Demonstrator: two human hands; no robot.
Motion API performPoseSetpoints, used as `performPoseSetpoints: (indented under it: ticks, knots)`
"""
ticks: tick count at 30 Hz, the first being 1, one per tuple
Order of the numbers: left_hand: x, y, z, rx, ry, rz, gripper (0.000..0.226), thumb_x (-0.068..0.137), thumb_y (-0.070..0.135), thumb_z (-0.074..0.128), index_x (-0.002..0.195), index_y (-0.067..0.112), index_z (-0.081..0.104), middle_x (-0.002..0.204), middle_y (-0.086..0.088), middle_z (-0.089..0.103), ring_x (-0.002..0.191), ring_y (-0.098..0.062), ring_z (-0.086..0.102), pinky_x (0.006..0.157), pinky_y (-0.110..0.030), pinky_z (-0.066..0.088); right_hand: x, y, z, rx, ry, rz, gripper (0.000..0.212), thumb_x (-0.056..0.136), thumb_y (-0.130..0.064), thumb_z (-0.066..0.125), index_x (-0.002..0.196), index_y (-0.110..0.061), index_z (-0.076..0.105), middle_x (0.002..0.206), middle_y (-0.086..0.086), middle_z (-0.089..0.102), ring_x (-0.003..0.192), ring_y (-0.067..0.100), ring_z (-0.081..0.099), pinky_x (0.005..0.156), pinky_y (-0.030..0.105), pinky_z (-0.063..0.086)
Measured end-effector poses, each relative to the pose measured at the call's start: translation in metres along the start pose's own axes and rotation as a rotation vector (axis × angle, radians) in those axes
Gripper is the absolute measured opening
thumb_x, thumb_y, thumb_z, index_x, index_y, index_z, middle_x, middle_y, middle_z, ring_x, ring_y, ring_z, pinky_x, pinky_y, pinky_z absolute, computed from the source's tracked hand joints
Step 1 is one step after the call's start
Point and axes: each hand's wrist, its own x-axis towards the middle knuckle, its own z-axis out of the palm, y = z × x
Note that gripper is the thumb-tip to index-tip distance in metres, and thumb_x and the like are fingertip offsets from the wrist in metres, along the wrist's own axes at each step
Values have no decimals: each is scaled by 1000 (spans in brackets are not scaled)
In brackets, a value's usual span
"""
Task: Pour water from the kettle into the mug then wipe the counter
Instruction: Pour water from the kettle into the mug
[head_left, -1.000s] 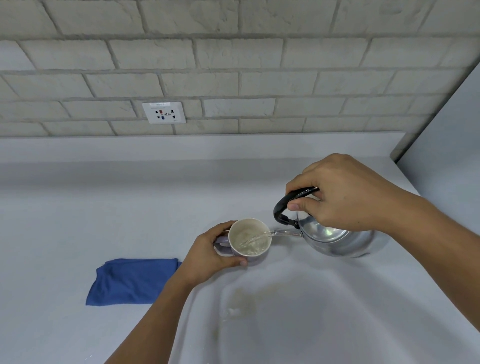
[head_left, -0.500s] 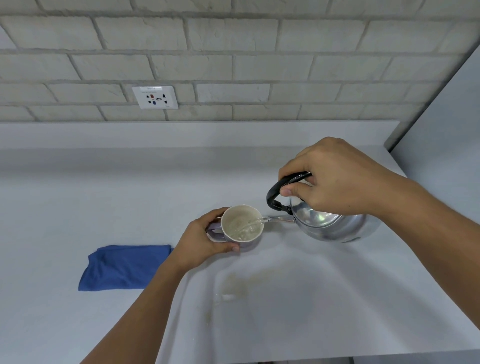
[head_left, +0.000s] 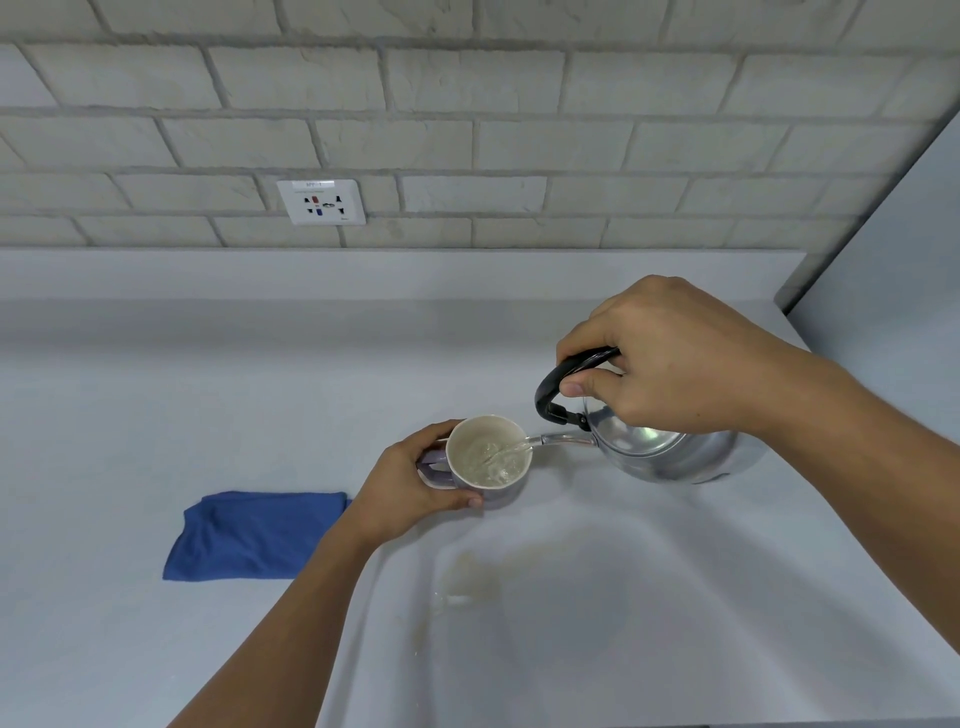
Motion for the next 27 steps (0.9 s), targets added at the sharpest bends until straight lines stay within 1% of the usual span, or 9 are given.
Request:
performPoseSetpoints:
  ticks: [7, 10, 12, 16, 20, 22, 24, 26, 27]
  knots:
    - [-1, 5, -1, 21, -5, -29, 85, 61, 24, 101, 137, 31, 63, 130, 14, 72, 122, -6, 66, 97, -13, 50, -8, 8, 7, 93, 27, 41, 20, 82, -50, 60, 89, -38, 75, 62, -13, 60, 67, 8, 55, 64, 39, 50]
    - [-1, 8, -1, 35, -13, -38, 86, 61, 21, 102, 137, 31, 63, 129, 16, 72, 121, -4, 66, 95, -9, 48, -18, 17, 13, 207, 72, 75, 12, 84, -44, 66, 87, -37, 75, 68, -7, 69, 67, 12, 63, 65, 39, 54]
    - [-1, 10, -3, 49, -21, -50, 89, 59, 20, 102, 138, 32, 63, 128, 19, 72, 120, -2, 65, 92, -6, 47, -27, 25, 18, 325, 124, 119, 4, 85, -36, 74, 87, -35, 77, 71, -9, 73, 69, 12, 68, 67, 36, 56]
    - [-1, 18, -7, 84, -34, -90, 97, 56, 26, 103, 140, 42, 58, 129, 17, 70, 123, -3, 63, 87, -4, 47, -46, 40, 31, 478, 232, 195, 8, 85, -24, 79, 86, -32, 79, 70, -11, 73, 60, 10, 65, 58, 15, 47]
    - [5, 46, -8, 92, 2, -43, 104, 54, 30, 103, 143, 46, 52, 142, 21, 61, 135, -5, 51, 88, -13, 54, -59, 50, 40, 618, 294, 281, 12, 83, -16, 82, 85, -27, 79, 61, -16, 72, 54, 0, 66, 57, 3, 42]
    - [12, 66, -4, 120, 17, 21, 98, 56, 38, 100, 141, 48, 53, 142, 26, 58, 134, 5, 48, 91, -25, 56, -62, 56, 43, 641, 319, 290, 13, 82, -15, 83, 83, -27, 78, 62, -14, 73, 54, 2, 67, 56, 6, 44]
    - [20, 87, 5, 107, 20, 91, 88, 59, 47, 94, 138, 48, 57, 140, 28, 58, 131, 11, 49, 95, -31, 54, -63, 63, 43, 645, 344, 310, 12, 82, -21, 83, 82, -30, 77, 69, -7, 75, 58, 12, 69, 58, 20, 52]
    - [29, 108, 17, 74, 11, 161, 75, 68, 49, 91, 136, 43, 60, 139, 22, 62, 132, 0, 55, 106, -28, 48, -63, 71, 43, 645, 367, 333, 8, 81, -26, 83, 82, -30, 76, 74, -3, 75, 68, 22, 70, 66, 32, 56]
    - [35, 116, 24, 63, 3, 189, 70, 73, 45, 89, 137, 40, 61, 138, 20, 63, 131, -4, 58, 109, -27, 46, -62, 75, 43, 647, 381, 335, 8, 81, -27, 83, 82, -30, 76, 74, -2, 75, 69, 21, 69, 65, 32, 55]
